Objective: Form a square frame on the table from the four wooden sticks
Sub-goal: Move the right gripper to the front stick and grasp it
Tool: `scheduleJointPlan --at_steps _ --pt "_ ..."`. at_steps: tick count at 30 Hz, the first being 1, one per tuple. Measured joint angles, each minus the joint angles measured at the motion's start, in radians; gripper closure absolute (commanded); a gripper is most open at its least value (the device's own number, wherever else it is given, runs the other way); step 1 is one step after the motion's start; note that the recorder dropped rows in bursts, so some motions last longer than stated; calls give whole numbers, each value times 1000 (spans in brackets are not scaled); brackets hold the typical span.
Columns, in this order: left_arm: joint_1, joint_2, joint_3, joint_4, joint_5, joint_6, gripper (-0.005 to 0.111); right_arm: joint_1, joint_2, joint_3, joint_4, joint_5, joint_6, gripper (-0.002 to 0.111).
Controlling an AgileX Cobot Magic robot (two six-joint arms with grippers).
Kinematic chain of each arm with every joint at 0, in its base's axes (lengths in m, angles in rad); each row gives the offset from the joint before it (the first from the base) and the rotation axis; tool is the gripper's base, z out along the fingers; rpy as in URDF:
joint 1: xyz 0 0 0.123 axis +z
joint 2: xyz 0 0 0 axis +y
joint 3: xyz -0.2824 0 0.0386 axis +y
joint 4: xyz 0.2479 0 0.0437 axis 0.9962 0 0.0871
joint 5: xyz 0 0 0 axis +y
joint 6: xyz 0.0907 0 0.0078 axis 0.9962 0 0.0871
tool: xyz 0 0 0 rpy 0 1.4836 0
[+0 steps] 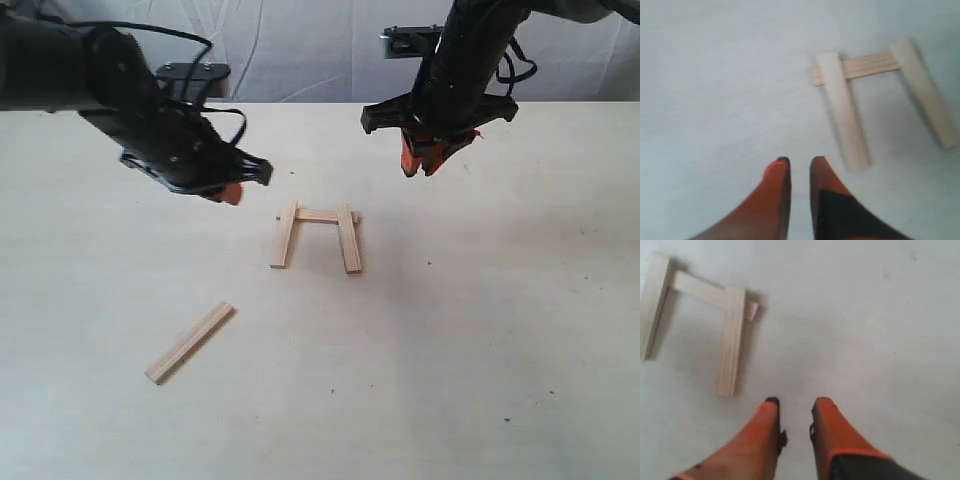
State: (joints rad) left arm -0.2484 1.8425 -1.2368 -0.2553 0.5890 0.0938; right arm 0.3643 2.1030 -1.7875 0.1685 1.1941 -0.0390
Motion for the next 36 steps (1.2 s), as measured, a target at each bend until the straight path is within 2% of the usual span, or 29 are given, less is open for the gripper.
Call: scheduleJointPlan --at_steps 1,4,9,13,16,18,28,36 --pt "27 -16 0 26 34 0 106 10 -3 0 20 10 -57 109" --pt "111 -56 0 68 101 4 106 66 -8 23 121 14 -225 106" --pt "218 -111 5 117 172 17 106 222 -8 80 315 -13 -620 94" --pt "278 -123 40 120 175 17 106 352 -8 92 341 -117 -926 81" --pt "286 -123 69 110 167 19 106 423 -5 92 308 -200 -1014 67" --pt "286 -123 78 103 159 23 106 459 10 92 276 -248 -1053 62" --pt "290 -123 82 86 109 44 106 542 146 95 227 -297 -1305 61" --pt "310 -123 82 70 79 44 106 553 195 97 205 -361 -1370 61"
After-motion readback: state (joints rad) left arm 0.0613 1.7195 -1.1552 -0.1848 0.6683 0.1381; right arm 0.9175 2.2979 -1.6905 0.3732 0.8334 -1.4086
